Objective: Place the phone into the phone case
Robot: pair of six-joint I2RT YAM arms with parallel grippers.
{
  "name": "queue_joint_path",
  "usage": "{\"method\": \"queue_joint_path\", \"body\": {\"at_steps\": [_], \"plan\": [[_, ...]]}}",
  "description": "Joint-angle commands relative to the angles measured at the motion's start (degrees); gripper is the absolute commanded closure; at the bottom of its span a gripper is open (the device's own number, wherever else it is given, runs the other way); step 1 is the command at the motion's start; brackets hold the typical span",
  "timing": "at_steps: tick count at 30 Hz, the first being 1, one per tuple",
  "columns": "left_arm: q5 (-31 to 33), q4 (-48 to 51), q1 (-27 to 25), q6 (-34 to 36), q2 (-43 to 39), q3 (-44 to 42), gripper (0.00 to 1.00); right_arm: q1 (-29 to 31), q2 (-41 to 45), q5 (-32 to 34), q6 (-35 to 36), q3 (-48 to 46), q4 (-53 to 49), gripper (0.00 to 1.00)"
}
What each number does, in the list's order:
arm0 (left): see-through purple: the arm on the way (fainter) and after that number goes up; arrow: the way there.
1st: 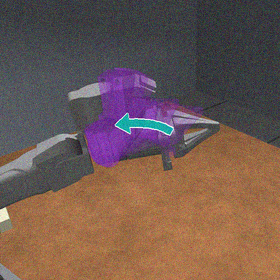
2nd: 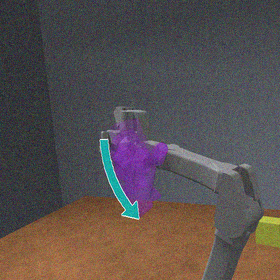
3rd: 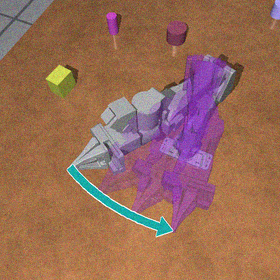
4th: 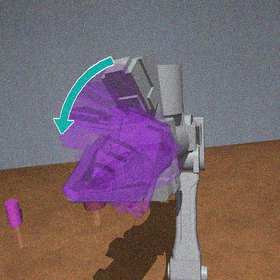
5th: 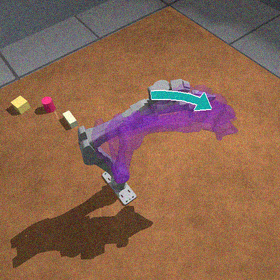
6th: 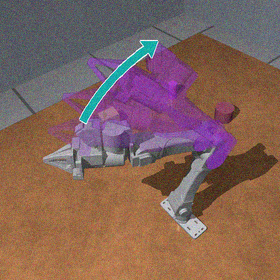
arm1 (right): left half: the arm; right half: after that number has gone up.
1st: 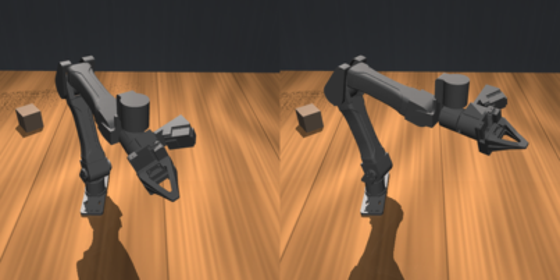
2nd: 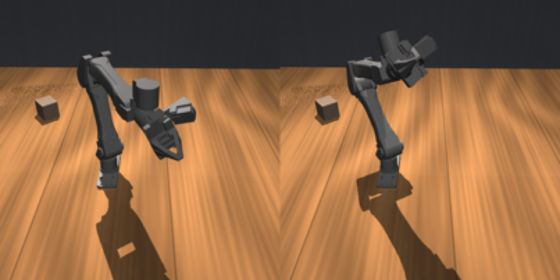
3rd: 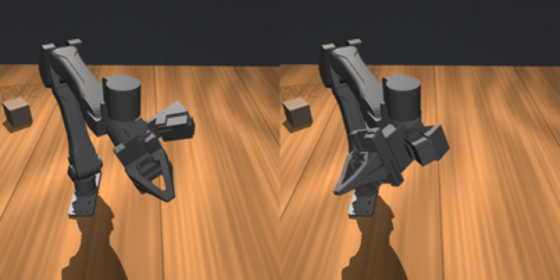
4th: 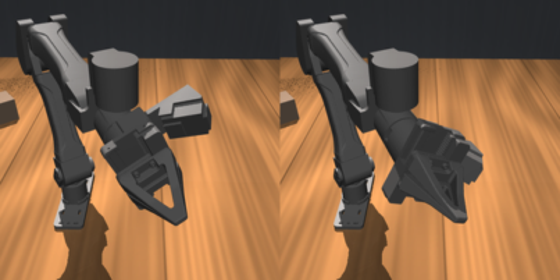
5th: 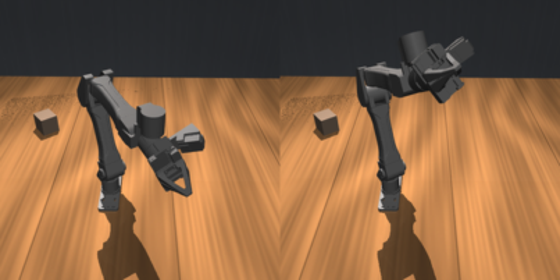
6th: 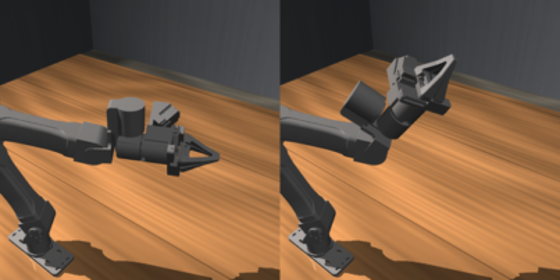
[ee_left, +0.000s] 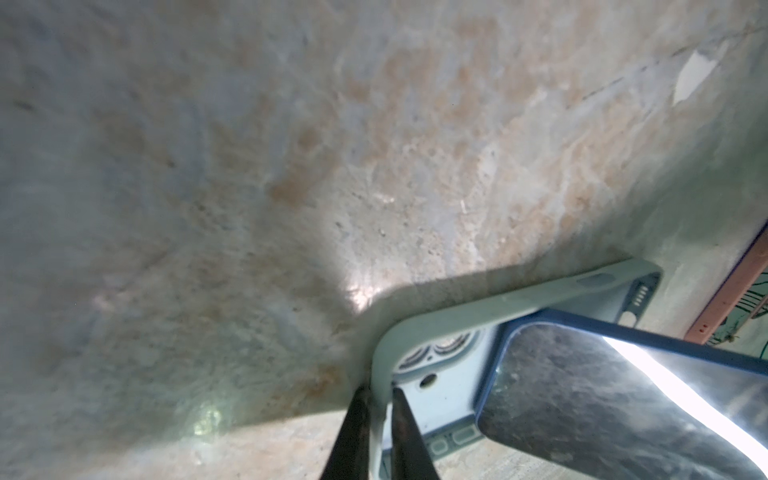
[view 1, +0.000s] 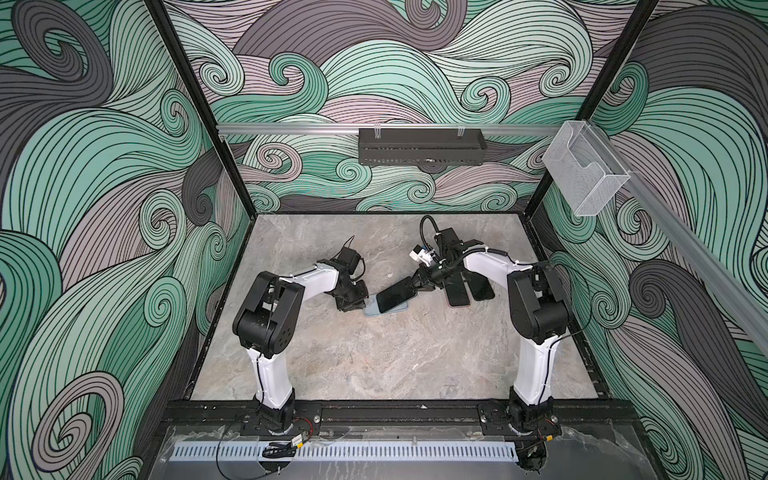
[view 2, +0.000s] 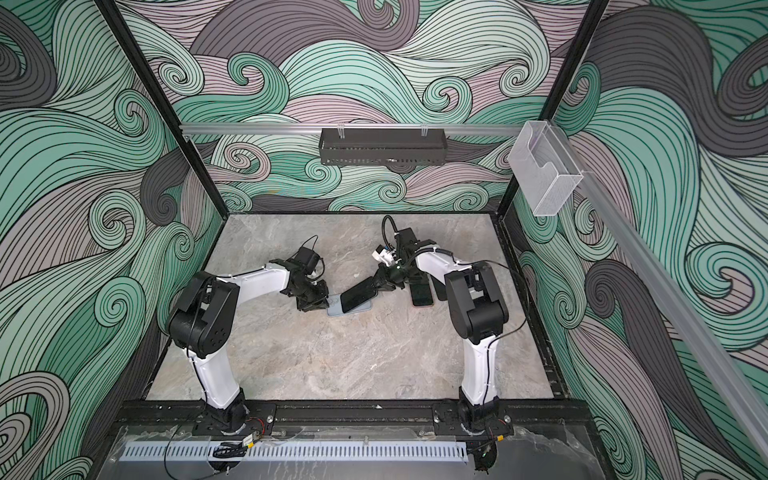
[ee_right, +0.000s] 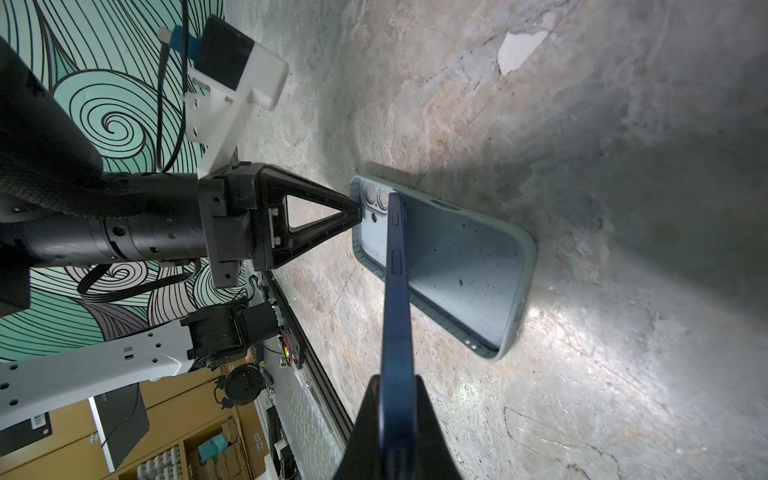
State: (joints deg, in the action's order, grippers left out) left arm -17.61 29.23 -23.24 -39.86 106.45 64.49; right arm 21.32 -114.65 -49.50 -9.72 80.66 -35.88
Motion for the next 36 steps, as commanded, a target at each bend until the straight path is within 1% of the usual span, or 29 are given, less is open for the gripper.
{"method": "queue_joint_path", "body": {"at_steps": [1, 9, 15, 19, 25, 31, 36], "plan": [[-2.3, -1.0, 0.4, 1.0, 0.9, 1.6, 0.87, 0.6, -1.5, -2.4, 0.3, 0.8, -0.5, 1.0], [-7.3, -3.1, 0.4, 0.3, 2.1, 2.0, 0.9, 1.9, -1.4, 0.9, -1.2, -1.6, 2.6, 1.0], [-11.5, -5.8, 0.5, -0.4, 1.8, 1.5, 0.86, 2.9, -0.3, 4.0, -3.5, -4.4, 6.2, 1.0], [-12.6, -6.8, 1.0, -0.8, 2.5, 1.6, 0.84, 3.5, -0.5, 4.6, -3.7, -5.4, 7.0, 1.0], [-13.7, -7.5, 1.3, -1.1, 3.0, 1.1, 0.84, 4.0, -0.7, 6.5, -4.7, -6.5, 7.1, 1.0], [-13.7, -8.1, 1.3, -1.9, 1.6, -1.2, 0.84, 4.7, 0.7, 12.3, -8.6, -8.8, 7.7, 1.0], [-14.6, -10.3, 1.2, -2.9, -0.3, -4.7, 0.85, 5.5, 3.1, 14.9, -14.9, -12.8, 12.0, 1.0]]}}
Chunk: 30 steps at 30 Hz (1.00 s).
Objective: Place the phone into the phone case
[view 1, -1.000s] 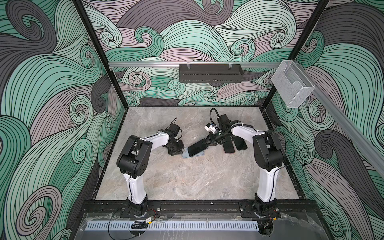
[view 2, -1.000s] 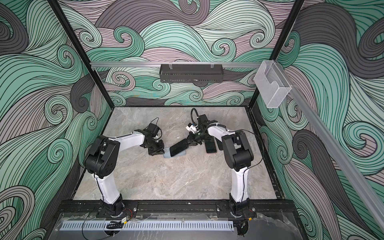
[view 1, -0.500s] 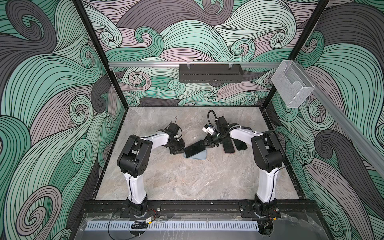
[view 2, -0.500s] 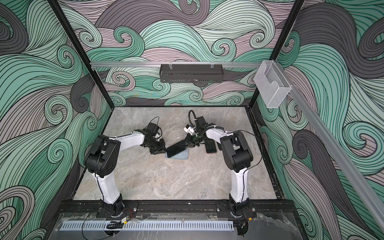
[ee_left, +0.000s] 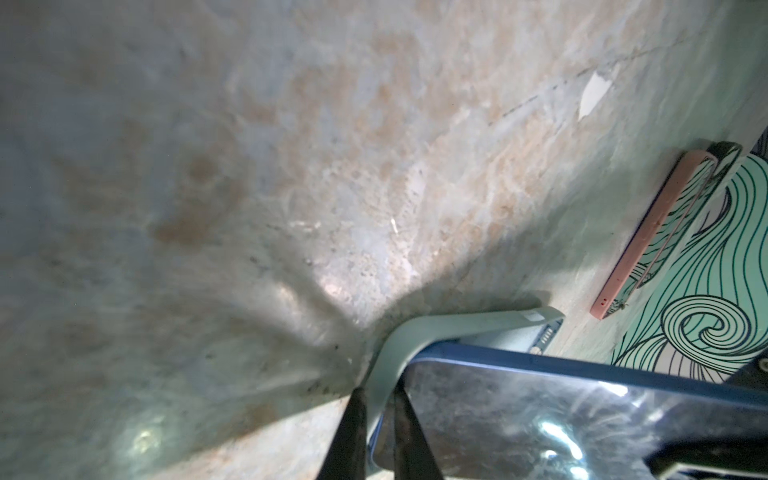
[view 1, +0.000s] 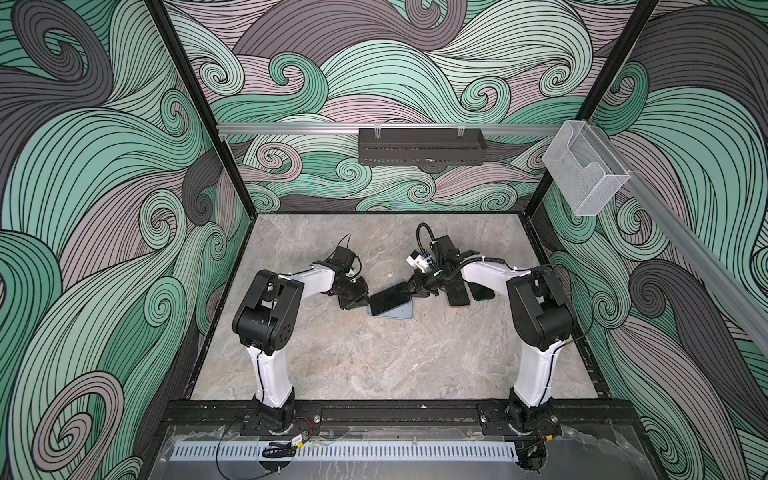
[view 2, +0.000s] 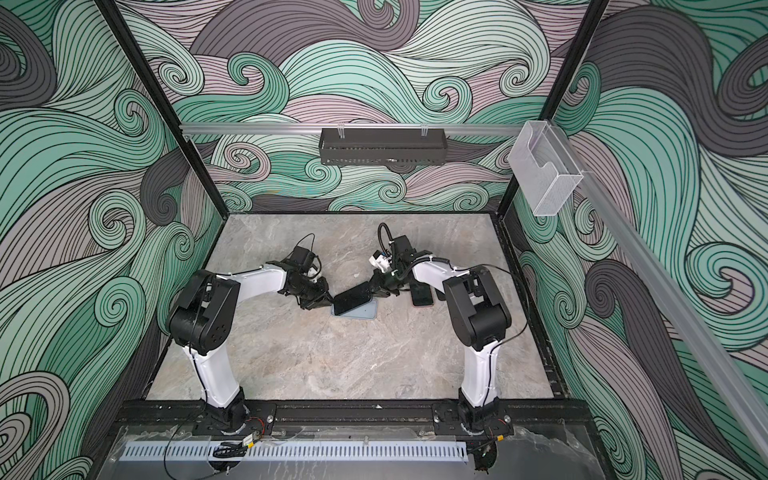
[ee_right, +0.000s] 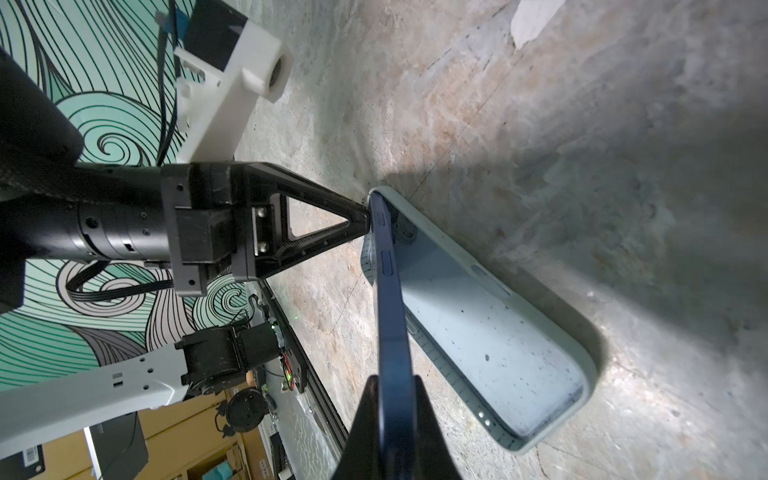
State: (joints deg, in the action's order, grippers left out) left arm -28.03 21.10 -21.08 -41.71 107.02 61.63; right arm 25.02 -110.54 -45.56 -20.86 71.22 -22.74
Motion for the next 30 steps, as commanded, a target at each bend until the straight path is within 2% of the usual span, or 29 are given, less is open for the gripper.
{"method": "queue_joint_path", "body": {"at_steps": [1, 17, 30], "plan": [[-4.7, -2.7, -1.0, -1.3, -1.2, -2.5, 0.86, 2.0, -0.6, 11.3, -4.8, -4.1, -0.4, 1.0], [-8.9, -9.2, -1.5, -5.1, -5.7, -8.9, 0.87, 4.3, 2.2, 16.9, -12.8, -7.8, 3.6, 1.0], [-9.9, -10.6, -2.0, -6.6, -8.4, -9.3, 0.87, 4.5, 4.3, 17.8, -14.1, -10.3, 4.4, 0.97]]}}
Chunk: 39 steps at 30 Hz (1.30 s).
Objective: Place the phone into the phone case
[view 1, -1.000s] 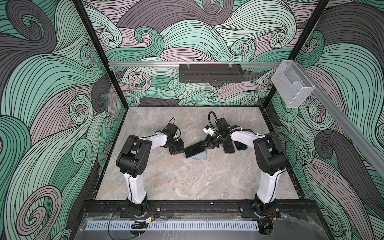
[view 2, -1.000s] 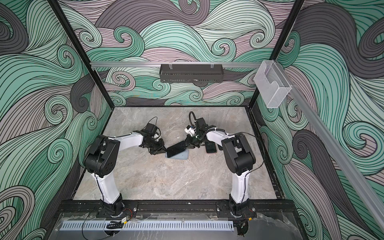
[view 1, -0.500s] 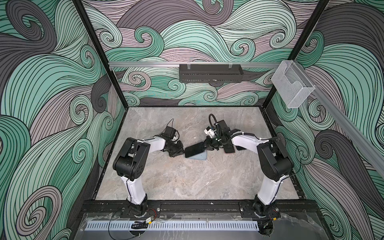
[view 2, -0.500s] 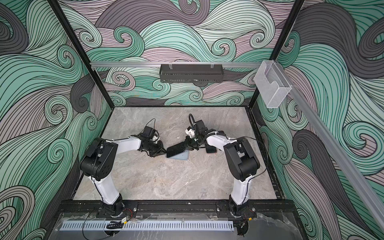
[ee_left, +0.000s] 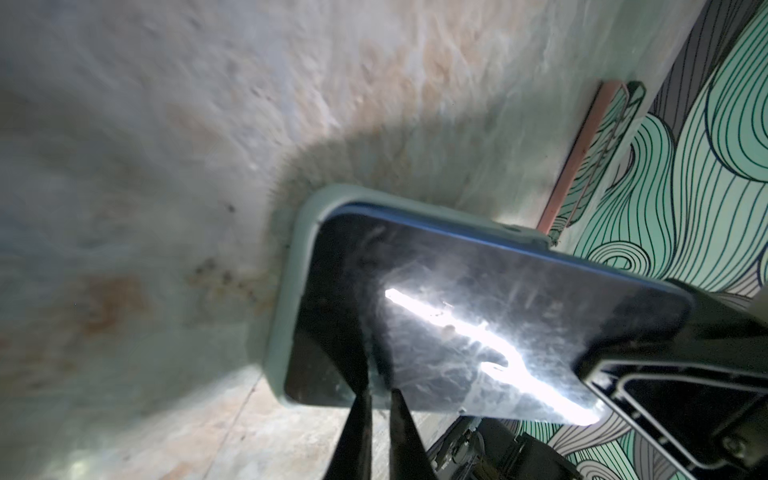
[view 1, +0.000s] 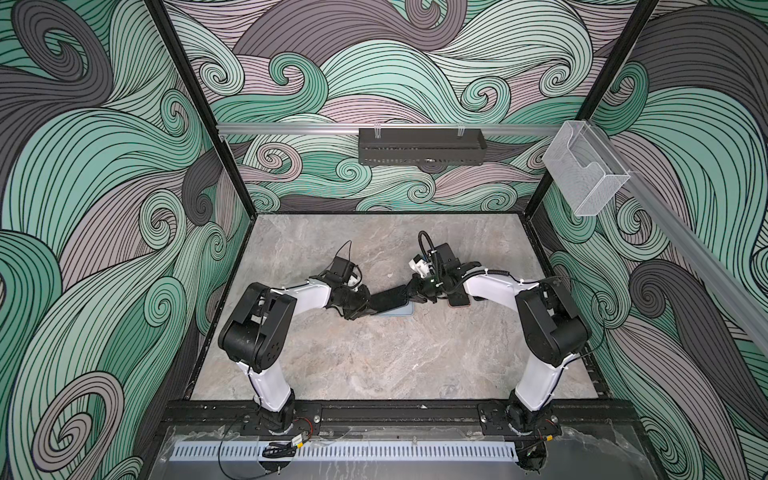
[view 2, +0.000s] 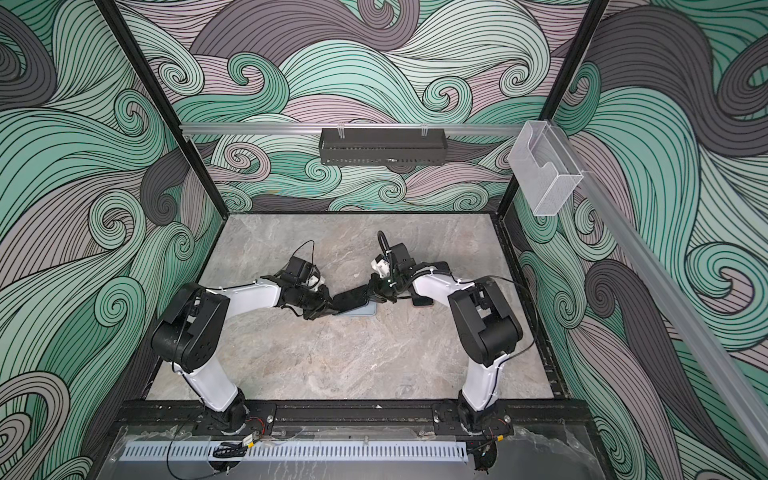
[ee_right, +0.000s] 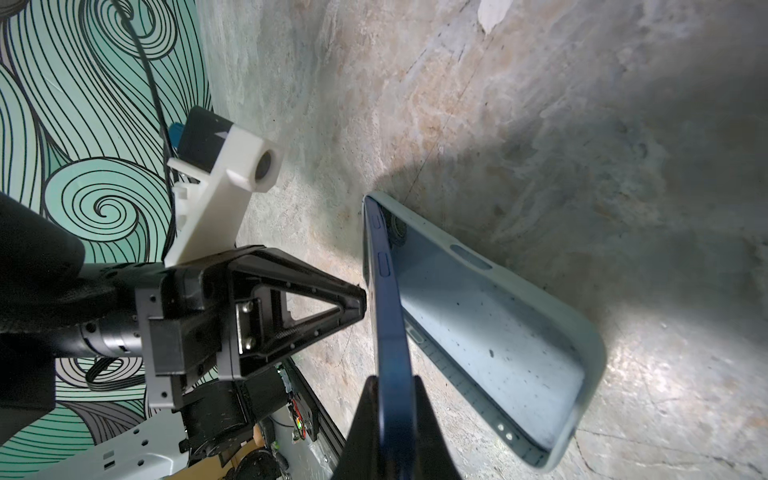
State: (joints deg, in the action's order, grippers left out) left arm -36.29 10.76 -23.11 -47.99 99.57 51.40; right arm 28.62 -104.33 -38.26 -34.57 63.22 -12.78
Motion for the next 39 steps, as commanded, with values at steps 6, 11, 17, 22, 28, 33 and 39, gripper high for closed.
{"method": "queue_joint_path", "body": {"at_steps": [6, 11, 17, 22, 28, 33, 39], "plan": [[5.0, 4.0, 0.3, 0.7, -3.6, 1.3, 0.88, 0.9, -0.8, 9.8, 2.1, -1.8, -7.4, 0.95], [12.9, 13.3, 1.6, 5.4, -5.8, 4.3, 0.88, 0.8, 2.3, 4.3, 6.1, -0.3, -9.7, 0.96], [12.2, 13.9, 2.6, 6.3, -5.8, 5.3, 0.88, 0.1, 6.0, 3.5, 6.8, 2.8, -15.1, 0.97], [11.4, 13.7, 2.6, 6.6, -4.7, 5.9, 0.87, -0.1, 7.7, 2.8, 4.0, 0.3, -13.0, 0.97], [8.5, 11.7, 2.6, 6.6, -2.8, 5.7, 0.86, -0.7, 5.3, 2.8, 0.3, -3.5, -8.1, 0.98], [7.0, 10.6, 1.9, 7.3, -1.2, 5.2, 0.82, -1.5, 2.3, 2.3, -2.0, -6.3, -2.5, 0.97], [5.5, 7.3, 1.8, 6.6, 1.0, 3.7, 0.82, -1.6, -0.1, 2.2, -3.2, -7.9, 1.0, 0.93]]}}
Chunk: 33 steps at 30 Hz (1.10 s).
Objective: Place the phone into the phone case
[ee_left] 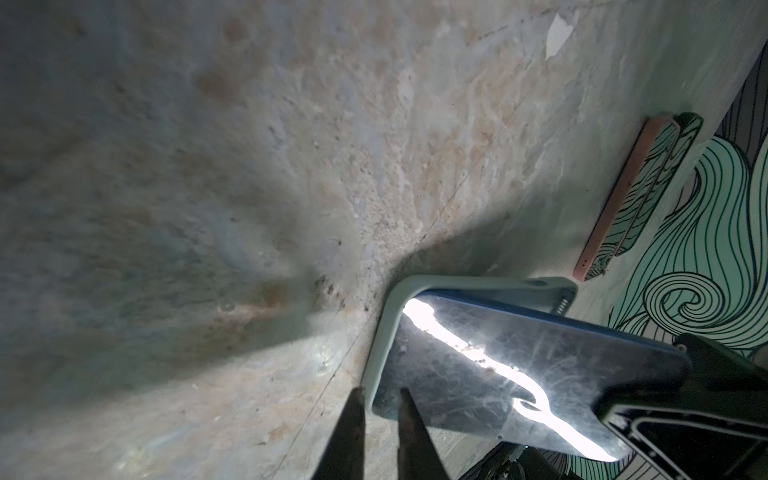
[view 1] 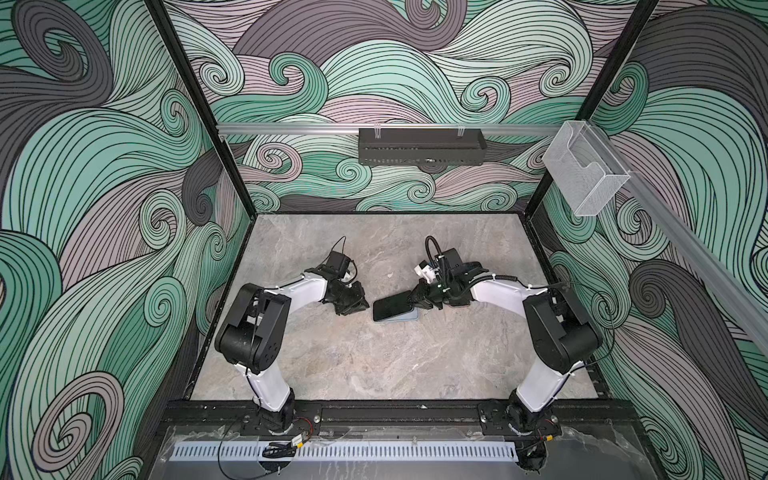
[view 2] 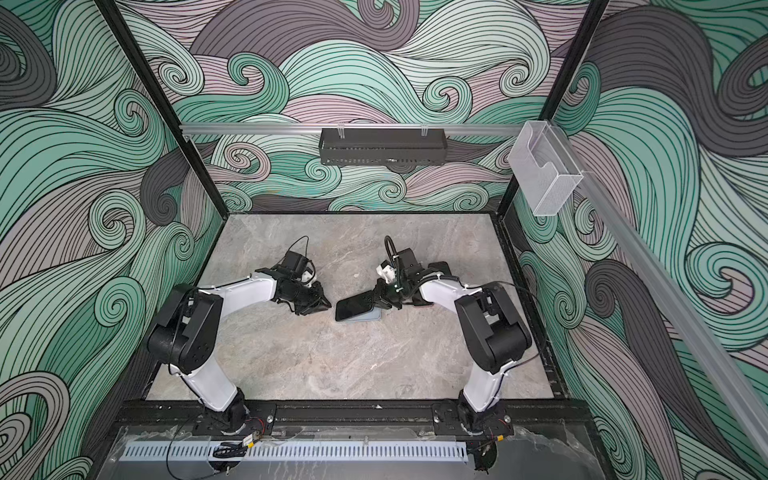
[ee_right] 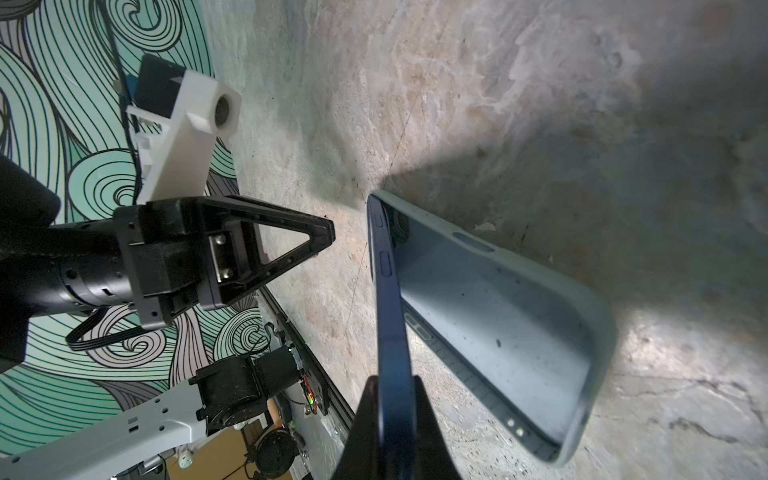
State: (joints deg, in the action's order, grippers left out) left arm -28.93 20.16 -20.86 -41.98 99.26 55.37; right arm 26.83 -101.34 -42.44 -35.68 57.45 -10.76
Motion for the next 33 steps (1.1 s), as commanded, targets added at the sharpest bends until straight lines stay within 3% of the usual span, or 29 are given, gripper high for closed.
{"method": "queue_joint_path", "body": {"at_steps": [1, 14, 33], "plan": [[-2.3, -2.5, -0.4, 0.4, 1.8, -0.3, 0.82, 0.3, -3.4, 6.7, -1.9, -2.4, -1.0, 0.92], [-1.1, -2.5, -1.0, -0.6, 2.4, -1.6, 0.82, 2.5, -2.7, 17.1, 6.3, 0.2, -13.8, 0.69], [-0.9, -2.9, -2.2, -0.7, 2.7, -0.8, 0.82, 8.0, -3.3, 30.3, 11.3, 11.2, -29.5, 0.57]]}}
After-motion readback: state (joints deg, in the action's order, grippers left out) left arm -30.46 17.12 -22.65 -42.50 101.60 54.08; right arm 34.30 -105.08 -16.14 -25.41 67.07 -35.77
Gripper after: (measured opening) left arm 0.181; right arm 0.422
